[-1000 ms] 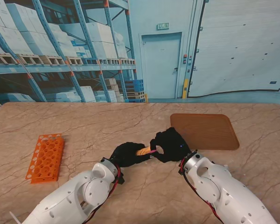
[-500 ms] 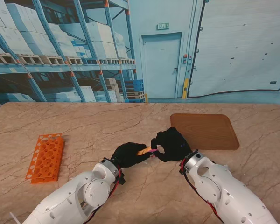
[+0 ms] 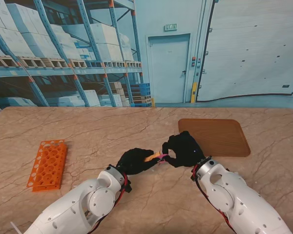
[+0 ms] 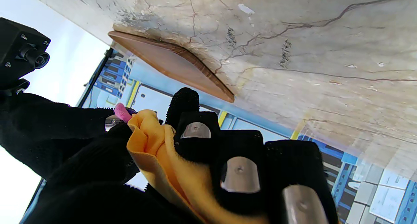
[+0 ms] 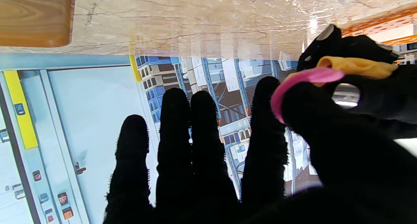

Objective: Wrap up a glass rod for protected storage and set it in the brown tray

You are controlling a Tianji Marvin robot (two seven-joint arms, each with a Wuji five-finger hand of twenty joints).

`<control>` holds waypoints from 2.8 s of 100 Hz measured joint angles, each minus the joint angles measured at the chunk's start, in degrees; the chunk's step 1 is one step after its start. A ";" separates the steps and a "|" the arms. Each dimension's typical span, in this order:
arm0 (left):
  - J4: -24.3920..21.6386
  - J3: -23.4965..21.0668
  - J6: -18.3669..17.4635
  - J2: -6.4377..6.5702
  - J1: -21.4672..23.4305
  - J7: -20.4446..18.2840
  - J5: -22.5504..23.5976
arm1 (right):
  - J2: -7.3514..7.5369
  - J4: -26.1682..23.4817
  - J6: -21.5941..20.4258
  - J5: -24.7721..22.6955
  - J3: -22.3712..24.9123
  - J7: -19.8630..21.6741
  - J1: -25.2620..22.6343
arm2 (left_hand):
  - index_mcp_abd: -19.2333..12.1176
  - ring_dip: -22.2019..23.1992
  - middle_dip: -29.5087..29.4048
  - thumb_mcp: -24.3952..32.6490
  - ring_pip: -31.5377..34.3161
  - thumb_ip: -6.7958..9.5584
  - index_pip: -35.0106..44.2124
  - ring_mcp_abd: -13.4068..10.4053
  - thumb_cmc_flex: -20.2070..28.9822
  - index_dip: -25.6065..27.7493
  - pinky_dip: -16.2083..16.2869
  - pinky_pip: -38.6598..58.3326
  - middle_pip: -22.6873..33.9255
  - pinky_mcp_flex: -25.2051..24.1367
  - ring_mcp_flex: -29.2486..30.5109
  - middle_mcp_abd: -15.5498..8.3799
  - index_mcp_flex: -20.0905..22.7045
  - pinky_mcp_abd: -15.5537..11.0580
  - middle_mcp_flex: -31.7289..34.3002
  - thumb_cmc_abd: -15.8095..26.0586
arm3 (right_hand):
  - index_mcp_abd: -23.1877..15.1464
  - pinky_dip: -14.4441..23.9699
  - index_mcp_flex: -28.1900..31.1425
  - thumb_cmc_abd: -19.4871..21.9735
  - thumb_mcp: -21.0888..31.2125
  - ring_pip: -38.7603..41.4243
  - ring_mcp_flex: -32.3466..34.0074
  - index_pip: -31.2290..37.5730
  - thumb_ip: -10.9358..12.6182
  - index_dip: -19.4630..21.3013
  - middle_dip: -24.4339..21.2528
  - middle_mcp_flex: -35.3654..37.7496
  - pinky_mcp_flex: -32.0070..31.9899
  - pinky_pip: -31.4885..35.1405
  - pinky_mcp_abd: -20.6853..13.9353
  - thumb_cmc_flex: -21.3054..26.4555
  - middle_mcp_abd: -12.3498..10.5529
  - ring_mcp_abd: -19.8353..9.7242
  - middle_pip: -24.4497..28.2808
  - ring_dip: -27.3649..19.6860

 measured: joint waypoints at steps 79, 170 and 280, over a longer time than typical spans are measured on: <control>-0.55 -0.06 -1.04 -0.13 0.37 -0.54 -1.73 | 0.16 -0.37 0.97 0.32 0.21 1.72 -0.41 | 0.09 -0.48 -0.26 1.75 0.48 0.56 0.69 0.10 -1.32 0.71 0.15 0.02 0.05 0.00 0.12 0.00 0.02 0.33 0.57 -0.62 | 0.01 0.00 -2.47 0.04 0.86 0.00 -0.03 -0.07 0.90 0.00 0.01 -0.32 -0.02 0.01 0.00 0.49 0.00 0.00 0.00 0.01; -4.27 -2.50 0.05 -0.70 3.21 -2.22 -8.55 | -1.95 0.39 5.31 25.34 -0.90 14.12 -0.21 | 0.09 -0.61 -0.54 10.53 0.66 0.82 1.48 0.11 -3.18 -4.54 0.17 0.06 0.21 0.00 0.13 0.03 0.03 0.36 0.59 -11.19 | -0.01 0.00 -1.91 0.23 -1.19 0.00 -0.03 -0.08 -1.26 0.06 0.01 -0.32 -0.03 0.01 0.08 2.43 0.07 0.02 0.00 0.01; -4.42 -4.02 2.05 -2.24 4.49 2.99 -9.61 | -3.12 -3.37 2.80 21.70 2.01 6.15 -8.33 | 1.14 -0.64 -1.13 13.79 0.66 -0.65 4.47 0.11 -2.93 -5.81 0.14 0.11 0.21 0.00 0.13 0.54 -3.75 0.50 0.54 -14.24 | 1.53 0.05 0.65 -0.40 0.18 0.12 1.22 -1.38 -1.32 -0.95 0.04 4.51 -0.05 0.01 0.88 2.35 0.54 1.18 0.00 0.11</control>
